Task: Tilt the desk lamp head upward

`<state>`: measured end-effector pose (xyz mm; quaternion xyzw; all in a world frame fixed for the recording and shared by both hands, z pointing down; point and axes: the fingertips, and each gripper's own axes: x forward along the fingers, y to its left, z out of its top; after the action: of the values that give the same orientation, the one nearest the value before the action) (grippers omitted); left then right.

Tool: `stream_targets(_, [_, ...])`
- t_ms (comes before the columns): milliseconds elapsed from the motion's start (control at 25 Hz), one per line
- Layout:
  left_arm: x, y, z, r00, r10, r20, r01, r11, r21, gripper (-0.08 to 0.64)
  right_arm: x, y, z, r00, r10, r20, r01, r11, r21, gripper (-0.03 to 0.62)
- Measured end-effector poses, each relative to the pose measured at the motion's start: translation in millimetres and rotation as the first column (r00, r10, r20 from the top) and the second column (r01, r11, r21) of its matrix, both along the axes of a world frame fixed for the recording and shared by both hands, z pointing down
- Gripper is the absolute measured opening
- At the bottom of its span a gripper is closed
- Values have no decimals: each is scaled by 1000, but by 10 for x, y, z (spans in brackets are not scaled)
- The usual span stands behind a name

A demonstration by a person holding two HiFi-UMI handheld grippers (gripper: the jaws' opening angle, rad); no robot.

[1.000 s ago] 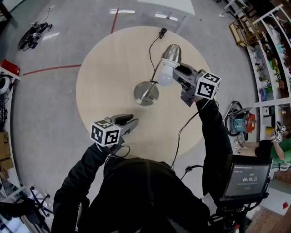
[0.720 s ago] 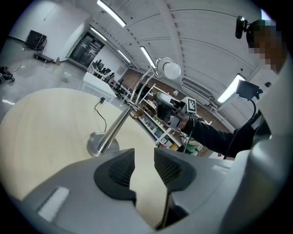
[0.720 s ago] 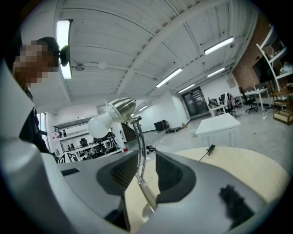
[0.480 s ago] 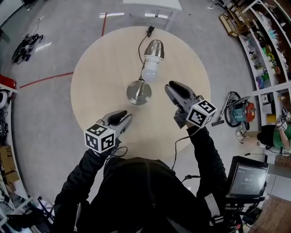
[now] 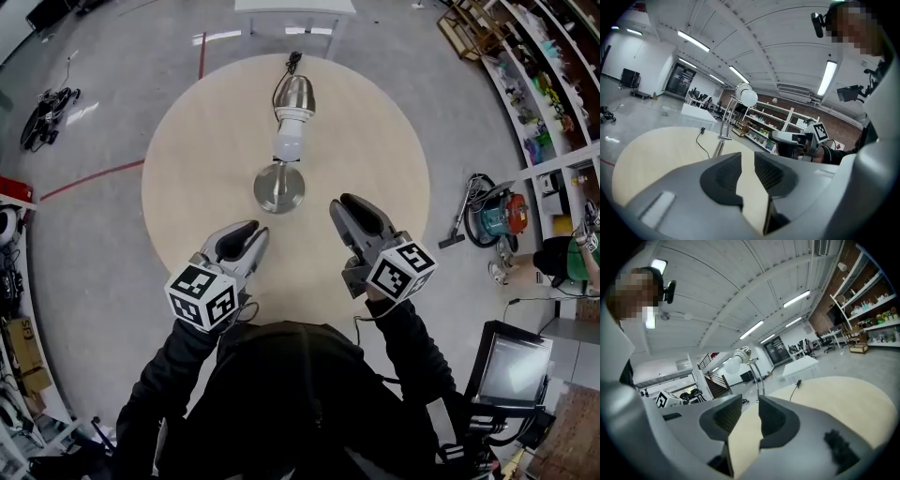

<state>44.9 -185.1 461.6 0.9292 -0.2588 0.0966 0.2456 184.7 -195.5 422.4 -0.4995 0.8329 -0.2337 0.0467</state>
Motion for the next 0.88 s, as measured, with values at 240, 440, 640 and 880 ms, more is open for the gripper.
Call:
stream_targets(240, [72, 174, -92, 999, 41, 26, -42, 998, 49, 87, -270, 223, -79, 998, -40, -44, 43, 997, 56, 10])
stream_targets(440, [138, 218, -257, 999, 27, 18, -29, 993, 115, 54, -372, 337, -275, 997, -72, -30, 75, 993, 96, 5])
stream_targets(640, [154, 250, -388, 1000, 18, -2, -17, 988, 150, 32, -539, 442, -380, 990, -111, -90, 122, 984, 132, 4])
stream_targets(880, [194, 279, -361, 1000, 23, 3, -23, 986, 163, 12, -641, 489, -255, 981, -151, -125, 166, 979, 121, 5])
